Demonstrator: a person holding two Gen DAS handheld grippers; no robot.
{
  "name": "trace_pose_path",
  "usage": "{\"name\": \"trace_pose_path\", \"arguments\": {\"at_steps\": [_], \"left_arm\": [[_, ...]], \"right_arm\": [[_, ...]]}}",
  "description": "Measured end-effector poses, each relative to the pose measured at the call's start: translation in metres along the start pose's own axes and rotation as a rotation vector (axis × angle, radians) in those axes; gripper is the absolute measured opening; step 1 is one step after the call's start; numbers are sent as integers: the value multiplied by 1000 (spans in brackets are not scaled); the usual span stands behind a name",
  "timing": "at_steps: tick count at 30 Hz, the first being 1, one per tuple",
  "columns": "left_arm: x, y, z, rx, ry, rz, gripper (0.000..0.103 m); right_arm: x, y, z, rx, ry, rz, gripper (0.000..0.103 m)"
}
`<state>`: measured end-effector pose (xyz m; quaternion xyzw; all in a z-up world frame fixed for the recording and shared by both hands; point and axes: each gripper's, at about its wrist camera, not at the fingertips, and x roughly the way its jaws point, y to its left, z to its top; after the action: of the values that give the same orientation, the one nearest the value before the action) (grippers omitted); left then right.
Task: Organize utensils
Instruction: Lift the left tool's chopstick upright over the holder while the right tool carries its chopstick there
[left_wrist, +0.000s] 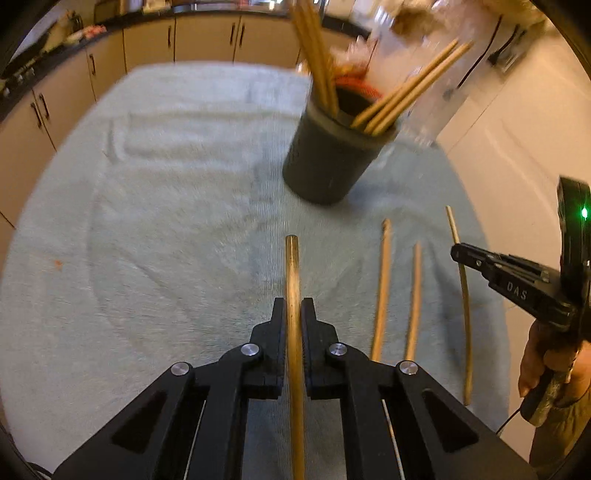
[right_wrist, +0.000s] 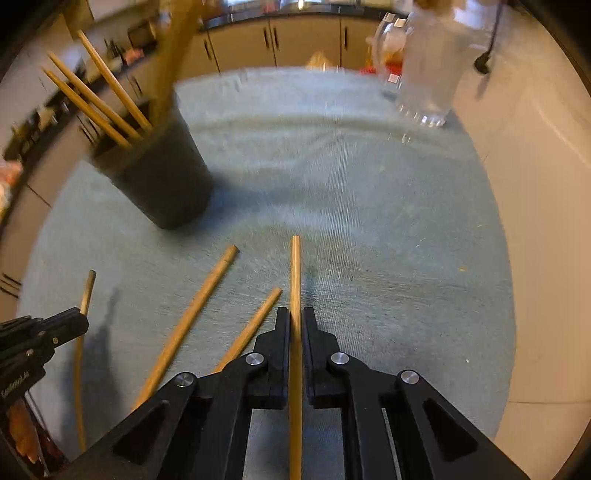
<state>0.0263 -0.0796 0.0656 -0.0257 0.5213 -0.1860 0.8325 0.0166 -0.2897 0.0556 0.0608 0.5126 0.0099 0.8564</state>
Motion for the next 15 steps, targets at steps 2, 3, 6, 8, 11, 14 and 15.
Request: {"name": "trace_pose_path", "arguments": {"at_steps": [2,3,6,8,11,14,15], "left_arm": [[-23,-4,-2,17,-68,7,7],[-30,-3,-2,22,-89,11,7],[-62,-13,-12,53,-192,39,7],[-75,-20,-18,77,-238,54,7],[-99,-27,-32,111,-300,73,7],[-121,-28,-50,139,-342,87,7],[-126,-29,-53,145,-354,91,7]], "right_arm": [[-27,3,-4,-10,-80,5,7],[-38,4,-8,-7,-111,15,7],[-77,5,-21,3,-216,36,7],[-97,11,-29,-1,-269,41,7],[-127,18,-49,-12,-340,63,7],[-140,25,-56,-19,-386,89,7],[-146,26,-62,-22,-396,95,7]]}}
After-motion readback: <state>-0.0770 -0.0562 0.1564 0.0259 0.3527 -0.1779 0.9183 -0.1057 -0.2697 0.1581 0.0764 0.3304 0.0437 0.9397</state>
